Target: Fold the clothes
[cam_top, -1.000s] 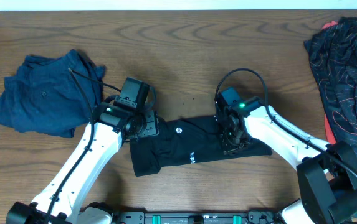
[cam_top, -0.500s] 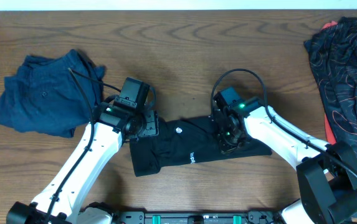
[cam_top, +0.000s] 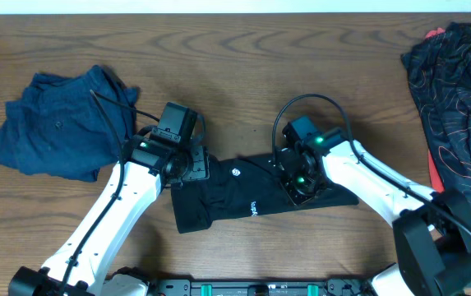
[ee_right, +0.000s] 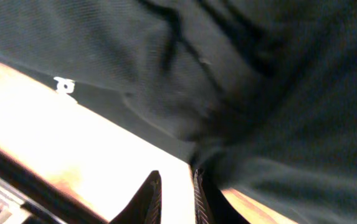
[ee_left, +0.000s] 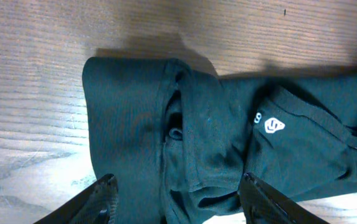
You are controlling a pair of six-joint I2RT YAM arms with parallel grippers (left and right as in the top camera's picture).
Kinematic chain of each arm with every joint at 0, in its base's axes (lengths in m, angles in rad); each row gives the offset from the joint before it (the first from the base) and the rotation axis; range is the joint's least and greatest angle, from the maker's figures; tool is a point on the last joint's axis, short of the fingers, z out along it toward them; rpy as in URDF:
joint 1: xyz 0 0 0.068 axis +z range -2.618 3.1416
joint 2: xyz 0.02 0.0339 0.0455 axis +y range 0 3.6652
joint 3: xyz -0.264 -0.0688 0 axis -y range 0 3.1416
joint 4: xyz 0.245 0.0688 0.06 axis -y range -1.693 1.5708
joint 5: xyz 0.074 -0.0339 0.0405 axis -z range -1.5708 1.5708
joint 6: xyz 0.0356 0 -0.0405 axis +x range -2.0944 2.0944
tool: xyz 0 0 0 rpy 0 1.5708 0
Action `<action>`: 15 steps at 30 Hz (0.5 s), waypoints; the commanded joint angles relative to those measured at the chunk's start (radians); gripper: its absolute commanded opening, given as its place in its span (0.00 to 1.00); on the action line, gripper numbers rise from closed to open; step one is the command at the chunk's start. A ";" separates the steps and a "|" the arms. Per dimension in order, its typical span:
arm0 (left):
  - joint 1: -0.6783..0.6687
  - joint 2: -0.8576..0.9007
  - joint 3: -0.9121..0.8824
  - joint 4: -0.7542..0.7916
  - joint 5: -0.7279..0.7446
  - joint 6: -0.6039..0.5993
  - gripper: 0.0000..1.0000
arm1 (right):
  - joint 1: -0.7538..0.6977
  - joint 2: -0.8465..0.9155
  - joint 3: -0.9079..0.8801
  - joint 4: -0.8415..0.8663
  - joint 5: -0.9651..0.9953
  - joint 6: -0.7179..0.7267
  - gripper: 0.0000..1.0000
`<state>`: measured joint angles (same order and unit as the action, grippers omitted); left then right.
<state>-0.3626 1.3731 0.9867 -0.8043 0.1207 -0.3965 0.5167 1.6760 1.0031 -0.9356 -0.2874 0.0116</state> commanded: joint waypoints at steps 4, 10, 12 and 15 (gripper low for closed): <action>0.004 0.006 -0.016 0.001 -0.002 -0.008 0.64 | 0.007 -0.102 0.046 -0.006 0.112 0.051 0.24; 0.004 0.006 -0.016 0.001 -0.002 -0.008 0.64 | 0.013 -0.077 0.014 -0.021 0.116 0.051 0.25; 0.004 0.006 -0.016 0.001 -0.002 -0.008 0.64 | 0.021 -0.065 0.000 -0.011 0.116 0.051 0.25; 0.004 0.006 -0.016 0.001 -0.002 -0.008 0.64 | 0.035 -0.055 -0.024 0.027 0.116 0.051 0.26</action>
<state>-0.3626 1.3731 0.9867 -0.8036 0.1207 -0.3965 0.5297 1.6035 1.0061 -0.9257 -0.1802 0.0486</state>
